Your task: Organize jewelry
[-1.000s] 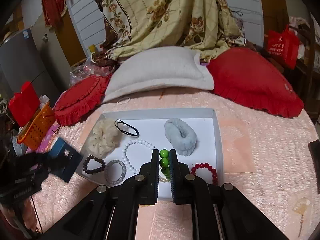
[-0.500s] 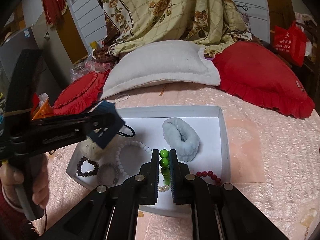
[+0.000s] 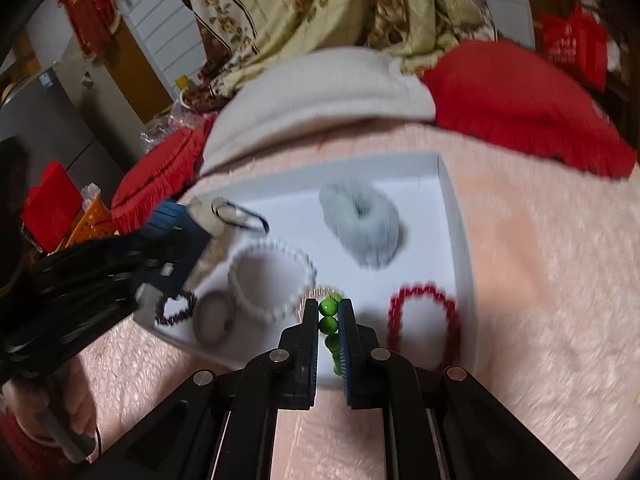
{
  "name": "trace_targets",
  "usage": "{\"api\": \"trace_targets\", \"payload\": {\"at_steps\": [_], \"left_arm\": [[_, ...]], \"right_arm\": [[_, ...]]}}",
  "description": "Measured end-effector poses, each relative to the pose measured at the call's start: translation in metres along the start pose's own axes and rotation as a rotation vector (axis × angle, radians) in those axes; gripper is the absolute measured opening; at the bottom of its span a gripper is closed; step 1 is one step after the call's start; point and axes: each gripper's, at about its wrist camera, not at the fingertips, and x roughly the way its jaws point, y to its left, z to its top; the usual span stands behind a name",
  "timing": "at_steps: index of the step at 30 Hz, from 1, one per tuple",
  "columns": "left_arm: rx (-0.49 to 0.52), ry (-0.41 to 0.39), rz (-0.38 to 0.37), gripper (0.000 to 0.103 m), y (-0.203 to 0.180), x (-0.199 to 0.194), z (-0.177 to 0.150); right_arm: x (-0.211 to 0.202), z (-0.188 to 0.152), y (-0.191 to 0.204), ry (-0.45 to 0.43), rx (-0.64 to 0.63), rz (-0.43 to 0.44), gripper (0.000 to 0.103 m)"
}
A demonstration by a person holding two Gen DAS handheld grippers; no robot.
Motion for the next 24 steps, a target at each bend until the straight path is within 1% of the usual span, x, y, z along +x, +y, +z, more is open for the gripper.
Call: {"api": "trace_targets", "payload": {"at_steps": [3,6,10,15,17,20,24], "left_arm": [[0.002,-0.01,0.029,0.028,0.001,-0.014,-0.016],[-0.004,-0.001,0.048,0.028,0.006,-0.022,-0.032],[-0.031,-0.001,0.057,0.028,0.016,-0.031,-0.049],[-0.07,0.0,0.058,0.028,0.032,-0.039,-0.07],[-0.083,0.0,0.061,0.028,0.038,-0.039,-0.077],[-0.102,0.0,0.057,0.028,0.046,-0.039,-0.083],[-0.126,0.001,0.046,0.028,0.055,-0.038,-0.086]], "right_arm": [[0.011,-0.008,-0.001,0.027,0.044,0.01,0.009],[0.019,-0.007,0.006,0.033,0.061,0.019,0.009],[0.034,-0.005,0.03,0.055,0.032,0.015,0.009],[0.047,-0.011,0.049,0.088,0.017,0.006,0.009],[0.047,-0.013,0.052,0.082,0.004,-0.013,0.009],[0.044,-0.015,0.05,0.081,0.021,-0.007,0.009],[0.039,-0.02,0.052,0.075,0.012,-0.015,0.009]]}}
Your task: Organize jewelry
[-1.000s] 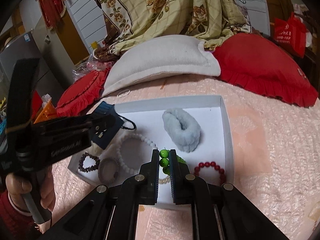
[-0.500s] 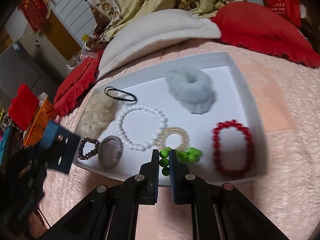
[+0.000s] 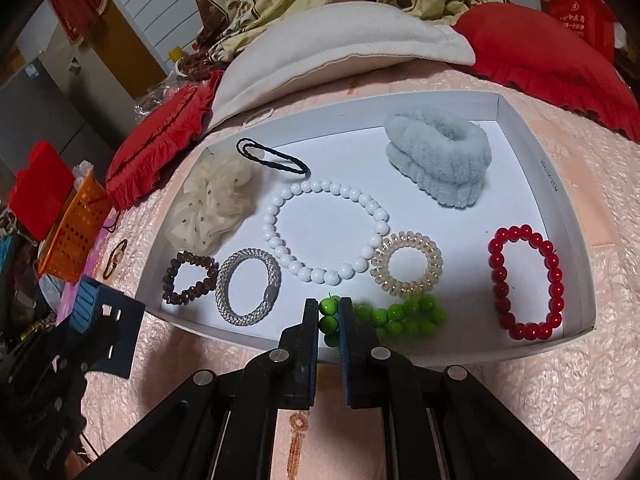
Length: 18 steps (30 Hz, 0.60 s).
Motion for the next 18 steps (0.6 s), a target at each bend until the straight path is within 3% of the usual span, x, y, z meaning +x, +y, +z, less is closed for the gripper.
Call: {"api": "trace_targets", "payload": {"at_steps": [9,18], "left_arm": [[-0.005,-0.005,-0.001,0.028,0.004,-0.002,-0.001],[-0.001,-0.017,-0.014,0.028,0.004,-0.004,-0.007]], "right_arm": [[-0.007,-0.005,0.003,-0.016,-0.009,0.004,0.009],[-0.06,0.008,0.002,-0.146,0.026,0.044,0.009]]}}
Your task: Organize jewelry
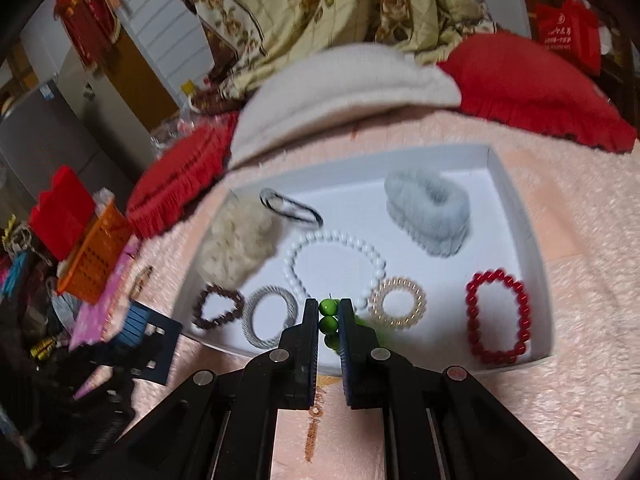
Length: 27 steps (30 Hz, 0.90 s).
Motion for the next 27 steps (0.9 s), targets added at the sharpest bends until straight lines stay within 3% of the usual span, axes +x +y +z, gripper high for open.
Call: {"api": "trace_targets", "payload": {"at_steps": [12,17,22,27], "left_arm": [[-0.061,-0.054,-0.108,0.028,0.036,-0.025,0.002],[-0.152,-0.039,-0.317,0.028,0.057,-0.034,-0.003],[-0.229,-0.015,-0.461,0.028,0.075,-0.037,-0.016],[-0.305,0.001,-0.522,0.027,0.086,-0.039,-0.023]], "right_arm": [[-0.078,-0.01,0.005,-0.079,0.018,-0.059,0.009],[-0.096,-0.02,0.004,-0.086,0.016,-0.084,0.009],[-0.103,-0.02,0.001,-0.107,0.004,-0.059,0.009],[-0.093,-0.018,-0.009,-0.126,-0.031,-0.033,0.009]]}}
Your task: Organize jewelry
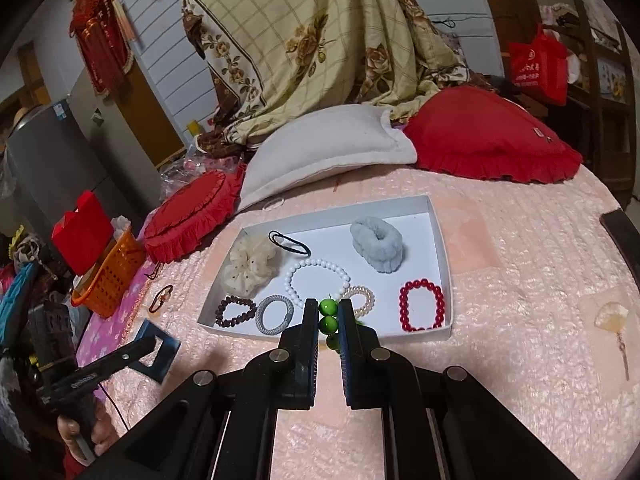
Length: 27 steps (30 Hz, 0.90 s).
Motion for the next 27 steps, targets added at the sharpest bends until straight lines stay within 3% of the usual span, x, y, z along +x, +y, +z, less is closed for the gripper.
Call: {"api": "trace_targets", "payload": {"at_steps": [8,12,15,17,20,23,25,27], "left_arm": [[0.017,-0.011,0.108,0.027,-0.022,-0.007,0.006],[0.061,0.031,0.189,0.028,-0.026,0.0,-0.005],[0.038,0.097,0.214,0.038,-0.014,0.006,-0.026],[0.003,0.112,0.248,0.048,-0.001,0.004,-0.041],[-0.069,0.124,0.263,0.054,0.016,-0.002,-0.061],[-0.05,0.131,0.253,0.055,0.012,-0.005,-0.074],[-0.022,0.125,0.24,0.064,0.006,-0.004,-0.078],[0.001,0.131,0.243,0.067,0.001,0.002,-0.08]], "right_arm": [[0.037,0.009,-0.006,-0.031,-0.087,0.045,0.009],[0.048,0.012,0.0,-0.043,-0.119,0.105,0.009],[0.054,0.006,-0.003,-0.012,-0.122,0.135,0.009],[0.058,0.002,-0.006,0.018,-0.102,0.156,0.009],[0.059,0.0,-0.008,0.034,-0.079,0.173,0.009],[0.06,-0.002,-0.008,0.038,-0.078,0.179,0.009],[0.064,-0.006,-0.007,0.062,-0.07,0.2,0.009],[0.068,-0.01,-0.004,0.095,-0.074,0.22,0.009]]}}
